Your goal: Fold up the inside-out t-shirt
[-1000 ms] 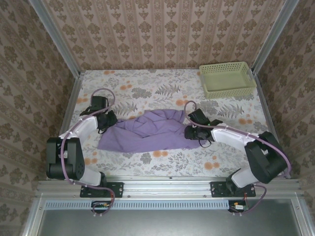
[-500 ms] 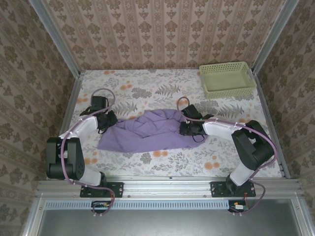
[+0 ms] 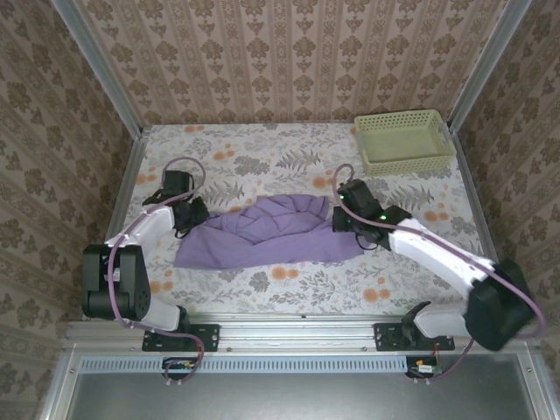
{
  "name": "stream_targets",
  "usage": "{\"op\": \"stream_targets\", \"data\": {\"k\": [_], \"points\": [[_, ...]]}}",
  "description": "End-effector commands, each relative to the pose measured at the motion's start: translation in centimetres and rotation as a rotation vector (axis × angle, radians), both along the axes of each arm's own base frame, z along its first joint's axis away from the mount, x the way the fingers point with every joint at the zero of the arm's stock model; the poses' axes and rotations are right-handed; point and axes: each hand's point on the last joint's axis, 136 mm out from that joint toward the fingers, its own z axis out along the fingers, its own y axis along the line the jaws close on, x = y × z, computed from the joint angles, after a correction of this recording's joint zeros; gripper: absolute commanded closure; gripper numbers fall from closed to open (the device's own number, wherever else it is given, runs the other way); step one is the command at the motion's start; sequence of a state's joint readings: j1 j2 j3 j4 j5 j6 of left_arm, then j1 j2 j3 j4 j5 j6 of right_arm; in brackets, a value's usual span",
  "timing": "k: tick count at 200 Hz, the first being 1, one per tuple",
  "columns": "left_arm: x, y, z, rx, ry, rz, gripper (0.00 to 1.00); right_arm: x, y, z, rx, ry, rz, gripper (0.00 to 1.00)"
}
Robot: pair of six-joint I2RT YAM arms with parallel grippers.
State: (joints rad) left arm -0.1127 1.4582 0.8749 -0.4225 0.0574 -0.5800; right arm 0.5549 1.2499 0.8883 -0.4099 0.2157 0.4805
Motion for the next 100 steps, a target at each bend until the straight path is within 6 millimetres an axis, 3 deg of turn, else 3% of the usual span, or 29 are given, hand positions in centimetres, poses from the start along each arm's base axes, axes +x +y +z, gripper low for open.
{"op": "stream_targets", "data": {"k": [1,31,45,75,100], "points": [[0.9,0.3,1.6,0.039,-0.026,0.001,0.93,-1.9,-3.5,2.7,-0.082,-0.078,-0.057,1.00],[2.3,-0.3,3.0,0.059,-0.044,-0.026,0.89,-3.2,-5.4,6.8,-0.045,-0.210,-0.093,1.00],[3.3,-1.1,3.4,0.063,-0.043,-0.058,0.84,-3.8,-6.8,7.4,-0.063,-0.222,-0.133,1.00],[5.1,-2.2,2.8,0.092,0.031,-0.136,0.68,-3.3,-7.4,7.2,-0.076,-0.201,-0.155,1.00],[4.6,-1.8,2.7,0.126,0.055,-0.142,0.45,-3.0,-6.8,6.1,-0.067,-0.157,-0.145,1.00]]}}
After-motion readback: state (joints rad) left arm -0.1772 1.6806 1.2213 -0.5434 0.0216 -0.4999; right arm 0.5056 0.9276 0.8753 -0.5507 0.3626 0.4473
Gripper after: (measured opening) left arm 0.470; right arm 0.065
